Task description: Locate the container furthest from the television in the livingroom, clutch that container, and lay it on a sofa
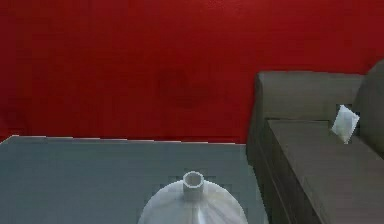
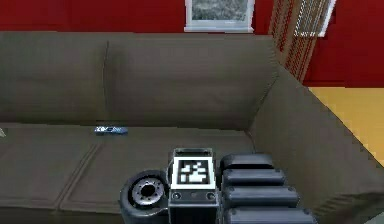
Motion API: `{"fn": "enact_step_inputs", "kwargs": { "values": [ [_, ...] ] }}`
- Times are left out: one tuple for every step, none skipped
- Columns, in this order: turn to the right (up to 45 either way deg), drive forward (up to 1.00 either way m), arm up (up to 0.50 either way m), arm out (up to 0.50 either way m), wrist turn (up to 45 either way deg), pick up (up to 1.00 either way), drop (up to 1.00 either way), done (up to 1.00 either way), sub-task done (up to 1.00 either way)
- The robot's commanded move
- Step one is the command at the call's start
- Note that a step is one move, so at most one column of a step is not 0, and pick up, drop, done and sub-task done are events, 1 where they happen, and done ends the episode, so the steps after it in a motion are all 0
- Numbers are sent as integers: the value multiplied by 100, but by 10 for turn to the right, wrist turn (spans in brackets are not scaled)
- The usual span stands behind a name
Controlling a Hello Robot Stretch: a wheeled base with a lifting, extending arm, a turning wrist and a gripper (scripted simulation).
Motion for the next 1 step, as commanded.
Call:
{"fn": "enact_step_inputs", "kwargs": {
  "values": [
    [30,0,0,0,0,0,0,0,0]
  ]
}}
